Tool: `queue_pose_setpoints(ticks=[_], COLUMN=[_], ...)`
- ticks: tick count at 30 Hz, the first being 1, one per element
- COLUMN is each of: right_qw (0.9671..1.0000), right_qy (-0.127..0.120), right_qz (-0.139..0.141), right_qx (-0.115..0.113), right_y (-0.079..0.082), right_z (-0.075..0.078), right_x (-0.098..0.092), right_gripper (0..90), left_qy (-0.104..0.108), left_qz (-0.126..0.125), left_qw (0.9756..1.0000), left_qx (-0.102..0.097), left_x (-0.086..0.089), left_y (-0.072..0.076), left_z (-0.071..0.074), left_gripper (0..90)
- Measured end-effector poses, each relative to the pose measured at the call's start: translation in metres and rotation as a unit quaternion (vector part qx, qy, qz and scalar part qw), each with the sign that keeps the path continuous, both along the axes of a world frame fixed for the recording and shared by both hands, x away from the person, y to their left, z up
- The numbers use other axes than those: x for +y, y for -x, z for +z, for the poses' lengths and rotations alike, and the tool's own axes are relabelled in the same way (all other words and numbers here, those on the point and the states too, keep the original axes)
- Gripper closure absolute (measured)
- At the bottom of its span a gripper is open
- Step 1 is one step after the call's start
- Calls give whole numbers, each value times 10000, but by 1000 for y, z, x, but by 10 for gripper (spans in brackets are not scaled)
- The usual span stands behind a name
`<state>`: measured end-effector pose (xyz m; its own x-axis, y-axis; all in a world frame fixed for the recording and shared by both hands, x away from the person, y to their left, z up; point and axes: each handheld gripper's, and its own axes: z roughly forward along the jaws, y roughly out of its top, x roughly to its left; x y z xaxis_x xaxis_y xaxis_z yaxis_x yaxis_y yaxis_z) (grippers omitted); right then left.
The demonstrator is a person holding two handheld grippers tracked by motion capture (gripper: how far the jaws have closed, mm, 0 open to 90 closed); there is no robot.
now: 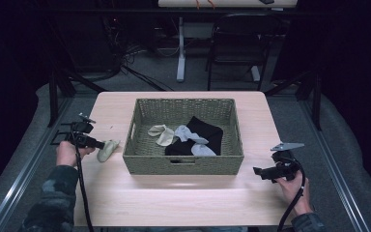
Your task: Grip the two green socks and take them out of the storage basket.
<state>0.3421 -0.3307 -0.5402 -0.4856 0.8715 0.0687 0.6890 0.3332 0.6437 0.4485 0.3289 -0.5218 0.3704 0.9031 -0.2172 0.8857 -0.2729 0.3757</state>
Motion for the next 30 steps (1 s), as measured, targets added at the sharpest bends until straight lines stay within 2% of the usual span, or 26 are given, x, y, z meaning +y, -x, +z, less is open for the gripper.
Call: queue_pose_setpoints(ticks=[4, 8, 12, 14, 15, 16, 19, 23, 30], right_qw=[10000, 10000, 10000, 10000, 10000, 10000, 10000, 10000, 10000], right_qy=[32, 23, 24, 27, 7, -7, 2, 3, 3], right_qz=[-17, -16, -19, -16, -29, -5, -13, -23, -21], right_qx=[-3, -6, -8, -20, -33, -20, -23, -29, -30], right_y=[0, 0, 0, 0, 0, 0, 0, 1, 0], right_z=[1, 1, 1, 1, 1, 1, 1, 1, 1], right_x=[-1, -1, -1, -1, -1, -1, -2, -2, -2], right_gripper=[8, 8, 8, 8, 8, 8, 8, 8, 8], left_qy=[147, 202, 322, 444, 487, 489, 617, 633, 536], left_qz=[78, 278, 354, 368, 427, 410, 406, 418, 231], left_qw=[9999, 9991, 9974, 9957, 9941, 9939, 9907, 9874, 9852], left_qx=[-34, -232, -541, -721, -869, -904, -1139, -1390, -1614], left_x=[5, 8, 8, 8, 7, 7, 7, 3, -10], left_y=[5, 11, 17, 19, 20, 21, 23, 26, 23], left_z=[0, 11, 30, 41, 48, 53, 69, 89, 119], left_gripper=[714, 485, 291, 230, 201, 158, 102, 37, 7])
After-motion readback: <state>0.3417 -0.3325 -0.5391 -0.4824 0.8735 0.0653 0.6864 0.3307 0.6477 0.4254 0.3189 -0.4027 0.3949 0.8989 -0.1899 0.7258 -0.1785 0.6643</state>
